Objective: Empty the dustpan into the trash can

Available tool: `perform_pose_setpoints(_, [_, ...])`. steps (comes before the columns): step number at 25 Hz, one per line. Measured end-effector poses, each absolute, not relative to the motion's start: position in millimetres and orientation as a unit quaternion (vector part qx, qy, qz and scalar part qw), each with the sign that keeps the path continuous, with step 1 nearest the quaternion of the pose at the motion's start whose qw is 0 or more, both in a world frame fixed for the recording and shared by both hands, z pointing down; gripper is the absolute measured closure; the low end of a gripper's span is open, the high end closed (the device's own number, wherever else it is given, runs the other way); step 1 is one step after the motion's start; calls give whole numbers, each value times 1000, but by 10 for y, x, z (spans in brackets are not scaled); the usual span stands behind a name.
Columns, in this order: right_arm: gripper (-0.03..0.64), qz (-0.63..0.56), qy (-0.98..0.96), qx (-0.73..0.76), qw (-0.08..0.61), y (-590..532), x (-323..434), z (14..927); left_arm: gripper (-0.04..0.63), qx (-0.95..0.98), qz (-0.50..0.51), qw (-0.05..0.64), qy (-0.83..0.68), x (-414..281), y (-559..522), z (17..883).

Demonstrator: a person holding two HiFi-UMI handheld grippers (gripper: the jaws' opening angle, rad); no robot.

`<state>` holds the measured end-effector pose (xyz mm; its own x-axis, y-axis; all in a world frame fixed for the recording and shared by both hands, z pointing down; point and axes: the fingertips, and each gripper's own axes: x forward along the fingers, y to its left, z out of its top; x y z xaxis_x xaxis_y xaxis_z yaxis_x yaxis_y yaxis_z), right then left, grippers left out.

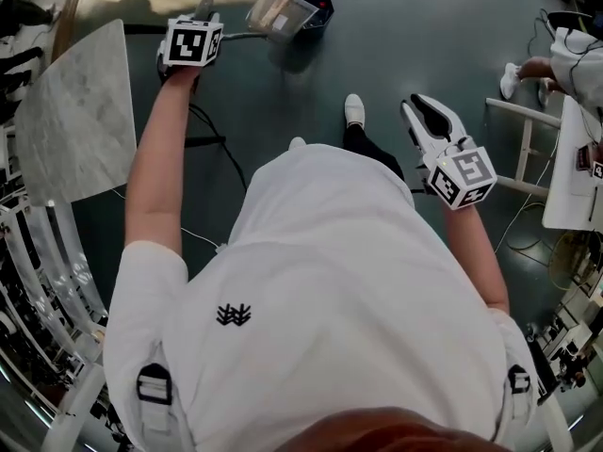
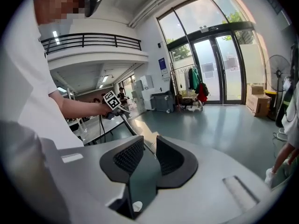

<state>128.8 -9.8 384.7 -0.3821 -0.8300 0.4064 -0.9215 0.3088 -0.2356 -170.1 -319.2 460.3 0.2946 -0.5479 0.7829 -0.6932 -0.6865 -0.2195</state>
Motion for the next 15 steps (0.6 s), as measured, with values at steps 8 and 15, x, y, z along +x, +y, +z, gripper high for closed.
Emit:
perform_pose_setpoints(8, [549,219,-805,543,95,-680,2208,3750,537,782,489,30,-385,-979,-3725,4720])
perform_pose_setpoints(15, [549,227,-808,538,86,-883,2764,3896,538,760,556,-82,-325,-273,-3835,4837])
